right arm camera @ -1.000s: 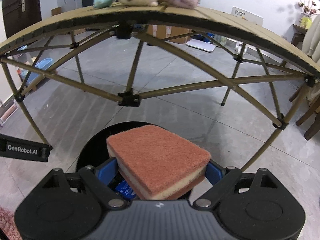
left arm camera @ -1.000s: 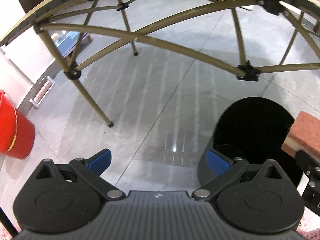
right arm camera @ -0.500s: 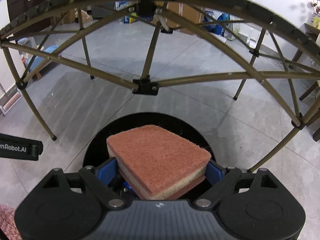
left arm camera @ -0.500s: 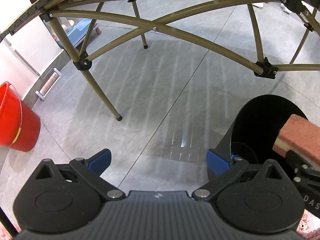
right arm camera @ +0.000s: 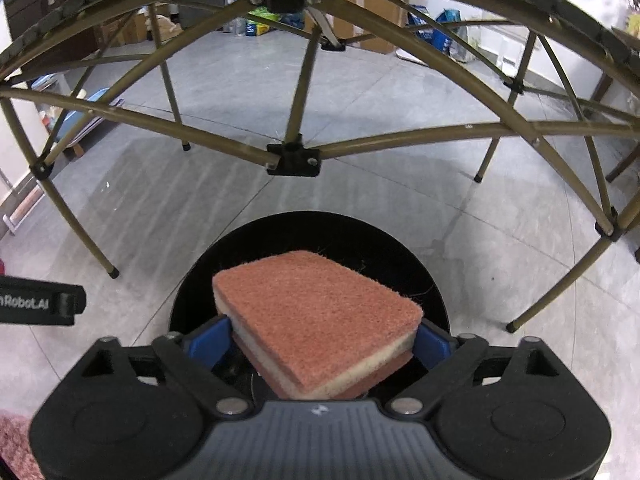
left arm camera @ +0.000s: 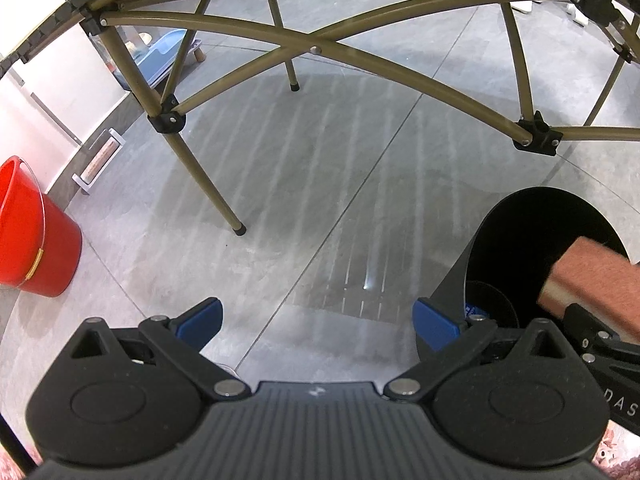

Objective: Collect trash
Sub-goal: 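Lower the sponge into the bin and open the right tool, then raise both tools back up toward the plush toys on the table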

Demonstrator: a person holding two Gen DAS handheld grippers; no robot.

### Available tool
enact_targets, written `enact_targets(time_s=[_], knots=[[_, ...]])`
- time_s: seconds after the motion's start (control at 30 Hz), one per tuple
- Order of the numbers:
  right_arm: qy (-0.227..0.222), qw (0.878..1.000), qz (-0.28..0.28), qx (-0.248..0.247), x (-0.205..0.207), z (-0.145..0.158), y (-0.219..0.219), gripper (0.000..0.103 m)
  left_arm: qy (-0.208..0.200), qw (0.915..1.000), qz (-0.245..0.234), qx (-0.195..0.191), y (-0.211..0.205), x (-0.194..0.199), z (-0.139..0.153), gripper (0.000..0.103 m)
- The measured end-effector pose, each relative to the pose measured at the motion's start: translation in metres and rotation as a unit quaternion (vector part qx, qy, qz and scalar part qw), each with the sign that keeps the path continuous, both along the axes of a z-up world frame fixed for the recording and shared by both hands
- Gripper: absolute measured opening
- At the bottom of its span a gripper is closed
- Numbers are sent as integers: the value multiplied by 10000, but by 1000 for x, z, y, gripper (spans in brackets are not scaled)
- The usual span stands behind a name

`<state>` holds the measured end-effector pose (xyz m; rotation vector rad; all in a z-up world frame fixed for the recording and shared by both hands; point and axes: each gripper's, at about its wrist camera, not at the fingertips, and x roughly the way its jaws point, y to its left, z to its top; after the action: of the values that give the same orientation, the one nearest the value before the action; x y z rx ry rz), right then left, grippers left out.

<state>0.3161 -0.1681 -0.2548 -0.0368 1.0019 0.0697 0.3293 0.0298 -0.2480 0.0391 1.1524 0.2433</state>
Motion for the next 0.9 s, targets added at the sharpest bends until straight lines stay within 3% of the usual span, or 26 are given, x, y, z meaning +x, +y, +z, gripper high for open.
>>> enact_targets(time_s=[0.67, 0.9], knots=[[-25, 9999, -129, -28, 0, 0, -2, 103, -46, 9999, -102, -76, -4, -2, 4, 103], [-250, 9994, -249, 35, -2, 10, -7, 103, -316, 9992, -171, -163, -9, -7, 17, 103]])
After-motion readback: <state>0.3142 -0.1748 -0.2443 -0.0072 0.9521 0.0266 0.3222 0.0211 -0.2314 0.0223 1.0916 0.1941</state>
